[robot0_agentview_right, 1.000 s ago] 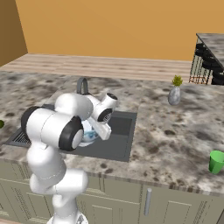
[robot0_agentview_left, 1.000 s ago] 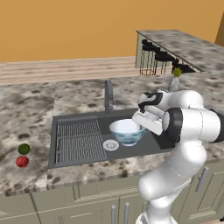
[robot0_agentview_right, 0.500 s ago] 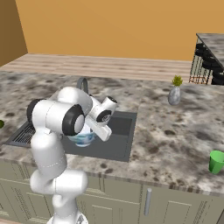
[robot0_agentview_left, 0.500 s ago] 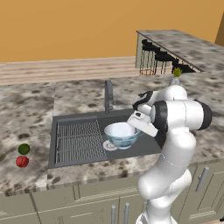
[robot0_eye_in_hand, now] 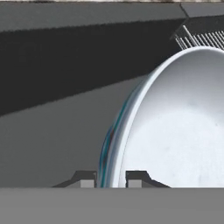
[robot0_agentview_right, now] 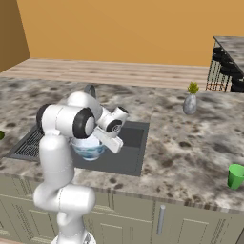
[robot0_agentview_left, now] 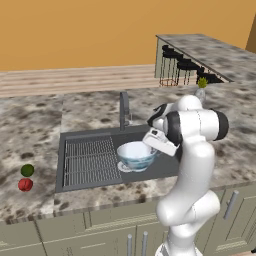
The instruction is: Remove the bell pepper and lime from the sink. Then move the bowl and cup from the counter to the sink for washing.
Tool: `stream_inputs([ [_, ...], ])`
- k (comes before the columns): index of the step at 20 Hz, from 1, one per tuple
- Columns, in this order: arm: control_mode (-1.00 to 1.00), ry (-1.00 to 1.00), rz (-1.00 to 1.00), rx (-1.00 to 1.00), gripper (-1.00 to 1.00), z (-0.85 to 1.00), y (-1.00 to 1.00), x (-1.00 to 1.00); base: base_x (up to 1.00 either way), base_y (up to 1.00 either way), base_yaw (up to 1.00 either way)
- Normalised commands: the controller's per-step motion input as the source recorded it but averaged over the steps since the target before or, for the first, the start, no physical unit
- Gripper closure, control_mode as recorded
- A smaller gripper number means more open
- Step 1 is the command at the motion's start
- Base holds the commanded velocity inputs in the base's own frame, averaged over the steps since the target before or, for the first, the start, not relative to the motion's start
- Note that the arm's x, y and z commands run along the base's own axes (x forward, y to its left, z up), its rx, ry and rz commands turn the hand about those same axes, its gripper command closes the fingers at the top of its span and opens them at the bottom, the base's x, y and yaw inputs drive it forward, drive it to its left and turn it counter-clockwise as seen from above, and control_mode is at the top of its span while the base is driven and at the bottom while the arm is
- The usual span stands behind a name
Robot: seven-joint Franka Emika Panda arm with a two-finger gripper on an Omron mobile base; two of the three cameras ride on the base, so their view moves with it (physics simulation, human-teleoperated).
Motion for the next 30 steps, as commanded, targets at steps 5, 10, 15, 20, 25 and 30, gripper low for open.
stream_inputs([
  [5,-1.0,0.0,0.02,0.02,1.0,-0.19,0.0,0.28,0.0,0.0,0.0],
  [10,-1.0,0.0,0.0,0.03,1.0,-0.2,0.0,0.28,0.0,0.0,0.0],
  [15,-1.0,0.0,0.0,0.01,1.0,-0.23,0.0,0.26,0.0,0.0,0.0],
  [20,-1.0,-0.03,0.0,0.0,1.0,-0.25,0.05,0.23,0.0,0.0,0.0],
  [25,-1.0,-0.06,0.0,0.0,1.0,-0.23,0.1,0.25,0.0,0.0,0.0],
  [30,-1.0,-0.02,0.0,0.0,1.0,-0.26,0.12,0.23,0.0,0.0,0.0],
])
